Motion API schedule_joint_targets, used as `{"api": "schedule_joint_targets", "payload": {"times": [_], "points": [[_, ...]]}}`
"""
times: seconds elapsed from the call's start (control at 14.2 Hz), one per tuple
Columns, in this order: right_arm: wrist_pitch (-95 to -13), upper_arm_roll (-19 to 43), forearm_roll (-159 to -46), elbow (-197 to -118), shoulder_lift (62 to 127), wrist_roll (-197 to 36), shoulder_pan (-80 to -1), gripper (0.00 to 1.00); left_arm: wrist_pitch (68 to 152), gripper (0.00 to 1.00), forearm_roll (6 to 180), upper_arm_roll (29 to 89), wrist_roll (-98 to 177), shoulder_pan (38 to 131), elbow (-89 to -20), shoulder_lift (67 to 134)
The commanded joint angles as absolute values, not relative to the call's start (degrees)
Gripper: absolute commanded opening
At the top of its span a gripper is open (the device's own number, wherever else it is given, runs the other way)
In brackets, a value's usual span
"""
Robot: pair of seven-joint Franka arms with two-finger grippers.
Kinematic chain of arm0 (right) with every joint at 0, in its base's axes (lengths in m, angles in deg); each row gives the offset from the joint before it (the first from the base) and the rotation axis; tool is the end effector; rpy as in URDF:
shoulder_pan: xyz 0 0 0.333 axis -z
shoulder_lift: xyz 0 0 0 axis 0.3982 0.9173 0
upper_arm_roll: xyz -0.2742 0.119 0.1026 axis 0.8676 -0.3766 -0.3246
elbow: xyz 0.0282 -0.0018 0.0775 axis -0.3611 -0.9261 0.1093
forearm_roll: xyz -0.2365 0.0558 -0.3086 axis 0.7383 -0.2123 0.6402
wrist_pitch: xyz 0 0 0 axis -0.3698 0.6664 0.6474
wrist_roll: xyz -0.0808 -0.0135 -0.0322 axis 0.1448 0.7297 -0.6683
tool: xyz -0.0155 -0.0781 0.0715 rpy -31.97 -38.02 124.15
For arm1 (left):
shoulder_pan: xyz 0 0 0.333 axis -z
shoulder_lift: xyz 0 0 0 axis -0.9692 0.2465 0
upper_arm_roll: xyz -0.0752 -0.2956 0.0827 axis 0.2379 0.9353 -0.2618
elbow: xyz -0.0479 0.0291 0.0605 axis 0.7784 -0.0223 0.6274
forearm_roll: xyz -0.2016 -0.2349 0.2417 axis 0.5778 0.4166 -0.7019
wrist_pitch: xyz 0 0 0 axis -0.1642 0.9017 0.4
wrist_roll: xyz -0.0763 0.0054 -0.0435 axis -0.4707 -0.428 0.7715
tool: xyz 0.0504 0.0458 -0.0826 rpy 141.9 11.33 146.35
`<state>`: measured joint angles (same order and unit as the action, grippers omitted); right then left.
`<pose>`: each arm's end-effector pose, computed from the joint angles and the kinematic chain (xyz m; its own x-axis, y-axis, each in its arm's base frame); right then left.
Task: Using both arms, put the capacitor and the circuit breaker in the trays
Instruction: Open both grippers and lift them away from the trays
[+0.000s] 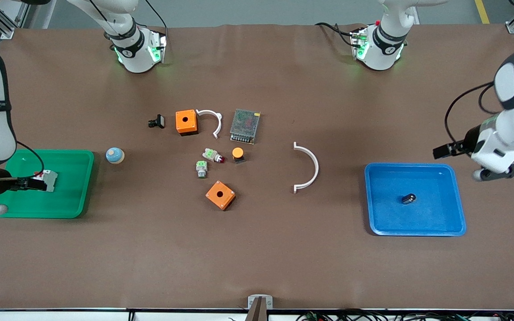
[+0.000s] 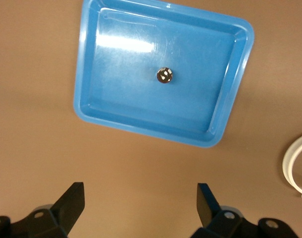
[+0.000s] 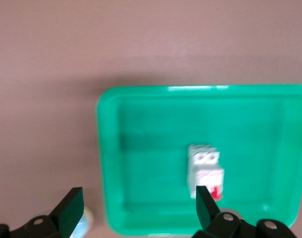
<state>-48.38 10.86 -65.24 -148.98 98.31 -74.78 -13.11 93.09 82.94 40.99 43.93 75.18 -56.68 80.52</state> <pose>0.6514 -0.1633 0.3585 0.9899 -0.0610 -0.1278 -0.0594 -0.9981 0.0164 0.5797 0.0031 0.4890 0.9762 0.1871 -0.1099 0.1837 -0.9822 -0.0400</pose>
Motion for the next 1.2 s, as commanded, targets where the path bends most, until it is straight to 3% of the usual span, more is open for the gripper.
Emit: {"api": "schedule_joint_targets", "payload": {"times": [0.0, 0.42, 0.78, 1.13], "points": [[-42.93, 11.12, -64.21, -149.77, 93.93, -82.83, -17.74, 1.00, 91.09, 1.00, 86.09, 41.08, 42.80, 74.50, -58.05, 74.75], [-36.42, 11.03, -64.03, -148.90, 87.94, -81.71, -21.70, 1.00, 85.03, 1.00, 86.63, 41.43, 42.72, 74.24, -50.32, 72.98], [-24.74, 11.03, -63.68, -139.24, 87.76, -81.44, -22.76, 1.00, 81.59, 1.00, 86.46, 41.34, 40.01, 74.41, -44.34, 73.59], [-24.46, 11.03, -63.24, -138.35, 87.84, -81.27, -22.76, 1.00, 81.59, 1.00, 85.84, 41.16, 37.88, 74.24, -41.62, 75.34]]}}
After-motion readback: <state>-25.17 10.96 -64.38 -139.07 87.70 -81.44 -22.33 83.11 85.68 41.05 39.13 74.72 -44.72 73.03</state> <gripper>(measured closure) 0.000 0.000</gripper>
